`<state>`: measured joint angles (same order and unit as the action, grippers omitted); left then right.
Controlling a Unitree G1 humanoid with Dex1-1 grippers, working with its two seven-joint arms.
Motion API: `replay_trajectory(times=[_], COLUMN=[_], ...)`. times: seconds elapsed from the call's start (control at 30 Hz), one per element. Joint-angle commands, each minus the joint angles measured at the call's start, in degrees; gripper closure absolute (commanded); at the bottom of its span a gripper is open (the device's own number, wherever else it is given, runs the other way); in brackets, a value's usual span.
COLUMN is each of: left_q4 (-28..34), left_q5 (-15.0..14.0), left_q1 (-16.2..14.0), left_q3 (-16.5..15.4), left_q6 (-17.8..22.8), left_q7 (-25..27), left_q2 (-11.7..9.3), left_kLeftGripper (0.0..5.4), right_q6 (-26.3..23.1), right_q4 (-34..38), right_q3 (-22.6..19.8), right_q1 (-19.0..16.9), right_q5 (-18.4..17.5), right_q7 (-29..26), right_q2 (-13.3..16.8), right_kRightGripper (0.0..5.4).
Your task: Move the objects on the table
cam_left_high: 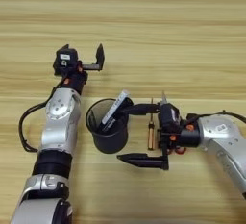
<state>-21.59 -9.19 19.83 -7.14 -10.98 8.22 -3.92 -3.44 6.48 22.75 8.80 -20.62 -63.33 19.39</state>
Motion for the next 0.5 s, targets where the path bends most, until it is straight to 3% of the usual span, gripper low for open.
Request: replay_trajectory(times=[0.03, 0.23, 0.5], left_q4=[-0.5, -0.5, -0.5], left_q5=[-0.1, -0.1, -0.1], left_q1=[0.6, 0.7, 0.6], left_q3=[0.0, 0.0, 0.0], left_q6=[0.7, 0.7, 0.6], left_q7=[0.2, 0.2, 0.2], left_q2=[0.0, 0.0, 0.0], left_kLeftGripper=[0.0, 0.0, 0.0], right_q6=[0.5, 0.3, 1.1], right_q4=[0.0, -0.1, -2.3], right_q3=[-1.3, -2.8, -2.4], right_q1=[0.6, 0.1, 1.2], right_q5=[0.2, -0.2, 1.7], right_q7=[-1.2, -1.5, 0.7], right_q2=[1.8, 2.9, 0.9], right_kRightGripper=[0.05, 0.05, 0.05])
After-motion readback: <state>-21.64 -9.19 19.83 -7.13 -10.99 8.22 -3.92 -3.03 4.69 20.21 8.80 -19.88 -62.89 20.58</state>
